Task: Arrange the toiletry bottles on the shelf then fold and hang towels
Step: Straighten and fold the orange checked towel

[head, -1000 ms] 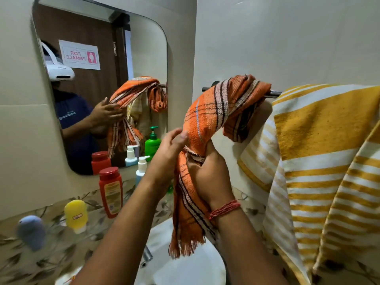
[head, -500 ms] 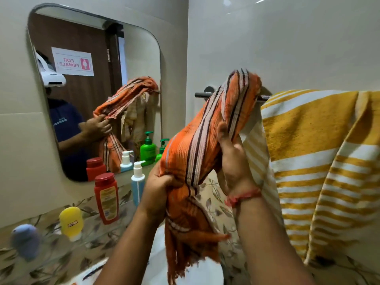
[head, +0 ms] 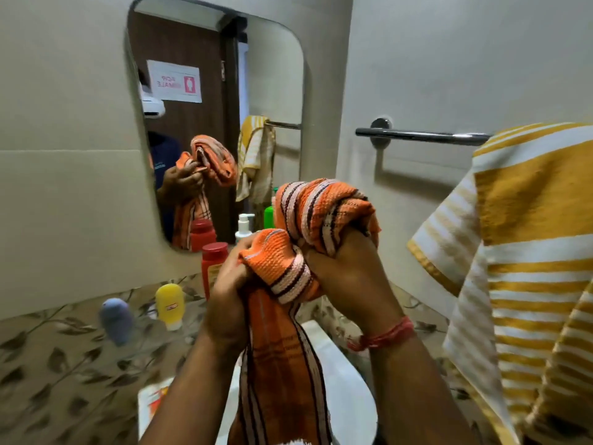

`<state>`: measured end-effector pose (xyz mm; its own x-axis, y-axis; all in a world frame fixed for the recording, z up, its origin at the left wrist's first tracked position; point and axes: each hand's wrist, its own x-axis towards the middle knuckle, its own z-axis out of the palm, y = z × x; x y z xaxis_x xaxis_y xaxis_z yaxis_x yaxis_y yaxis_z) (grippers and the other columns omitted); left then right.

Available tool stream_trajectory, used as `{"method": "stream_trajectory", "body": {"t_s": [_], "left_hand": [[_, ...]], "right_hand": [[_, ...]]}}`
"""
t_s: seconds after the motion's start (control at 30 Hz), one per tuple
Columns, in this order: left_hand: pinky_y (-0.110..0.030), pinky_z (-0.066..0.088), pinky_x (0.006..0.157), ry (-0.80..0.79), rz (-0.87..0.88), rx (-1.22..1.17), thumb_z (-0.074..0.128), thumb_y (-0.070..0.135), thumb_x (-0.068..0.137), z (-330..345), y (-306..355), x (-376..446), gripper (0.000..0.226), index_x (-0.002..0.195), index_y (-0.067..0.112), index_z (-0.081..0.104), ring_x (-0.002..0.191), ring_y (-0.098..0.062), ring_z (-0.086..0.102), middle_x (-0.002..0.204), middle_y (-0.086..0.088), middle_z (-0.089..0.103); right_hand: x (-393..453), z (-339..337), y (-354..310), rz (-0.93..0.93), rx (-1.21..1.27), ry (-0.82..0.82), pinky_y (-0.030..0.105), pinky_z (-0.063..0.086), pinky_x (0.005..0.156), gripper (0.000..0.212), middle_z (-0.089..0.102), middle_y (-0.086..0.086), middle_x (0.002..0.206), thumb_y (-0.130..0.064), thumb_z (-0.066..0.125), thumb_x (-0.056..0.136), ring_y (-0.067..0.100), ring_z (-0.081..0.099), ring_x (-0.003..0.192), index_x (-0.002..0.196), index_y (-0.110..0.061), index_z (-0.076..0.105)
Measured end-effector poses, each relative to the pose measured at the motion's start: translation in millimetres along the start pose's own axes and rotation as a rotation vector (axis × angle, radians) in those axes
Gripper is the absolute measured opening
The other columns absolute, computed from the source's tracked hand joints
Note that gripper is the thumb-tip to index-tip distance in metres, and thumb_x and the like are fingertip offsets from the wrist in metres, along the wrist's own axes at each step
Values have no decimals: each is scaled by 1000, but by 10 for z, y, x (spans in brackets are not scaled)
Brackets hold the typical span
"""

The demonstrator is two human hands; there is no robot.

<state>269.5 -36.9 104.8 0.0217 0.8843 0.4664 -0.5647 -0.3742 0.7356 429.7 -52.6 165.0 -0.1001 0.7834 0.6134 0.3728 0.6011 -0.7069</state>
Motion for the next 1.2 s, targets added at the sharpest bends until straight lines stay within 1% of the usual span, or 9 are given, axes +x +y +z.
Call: {"method": "stream_trajectory", "body": {"t_s": [0.1,0.17,0.27,0.37,0.6,0.8,0.93,1.1,1.2], "left_hand": [[-43,50,100,-202,-66,-203,52,26,98,-25,194,-126,50,140,-2,53,123,-38,60,130,-27,63],[-44,49,101,-153,-66,-127,49,36,103,-91,268,-154,53,142,0,49,128,-38,56,137,-26,58],[-36,56,90,14,-44,121,63,40,94,-5,336,-153,38,121,12,67,112,-27,68,120,-14,71],[-35,57,82,208,27,288,69,32,86,92,388,-161,25,102,13,64,90,-19,70,94,-6,74],[-26,58,71,403,234,356,61,28,93,210,580,-393,14,87,31,73,81,-13,71,88,-2,74],[-28,58,85,294,226,70,59,6,91,235,535,-705,36,124,17,70,110,-22,70,128,-13,69],[-26,57,88,295,277,179,72,2,84,255,500,-887,56,137,14,60,118,-19,66,138,-8,63],[-23,57,84,642,204,509,79,1,76,305,444,-1006,60,130,21,63,105,-12,70,124,-1,68],[-18,54,78,917,150,776,79,14,85,284,412,-1037,35,115,23,63,102,-10,70,111,4,71]], "right_hand": [[-65,-104,-52,-36,126,-31,15,50,93,28,75,-11,106,-20,71,84,-2,67,104,111,-24,70],[-73,-77,-65,47,289,-97,25,51,99,31,74,-18,110,-33,75,78,-1,67,108,109,-33,68],[-82,132,-45,104,329,-243,34,51,103,34,72,-21,115,-38,74,77,0,66,110,111,-37,66],[-104,322,-70,134,483,-282,45,51,104,44,73,-7,118,-30,72,81,12,68,113,124,-23,65],[-147,407,9,234,674,-473,46,47,107,67,72,-6,122,-65,70,74,15,68,115,129,-27,62],[-274,510,149,433,840,-483,53,49,102,88,77,5,108,-86,70,58,28,73,103,116,-20,70],[-400,584,198,429,923,-528,54,51,99,75,77,5,109,-79,67,70,27,74,102,117,-21,69],[-545,658,204,373,968,-625,49,52,99,57,76,0,113,-67,60,85,20,73,105,125,-27,64],[-563,677,204,452,993,-569,46,54,96,53,77,-2,108,-66,57,86,17,74,101,124,-29,64]]}}
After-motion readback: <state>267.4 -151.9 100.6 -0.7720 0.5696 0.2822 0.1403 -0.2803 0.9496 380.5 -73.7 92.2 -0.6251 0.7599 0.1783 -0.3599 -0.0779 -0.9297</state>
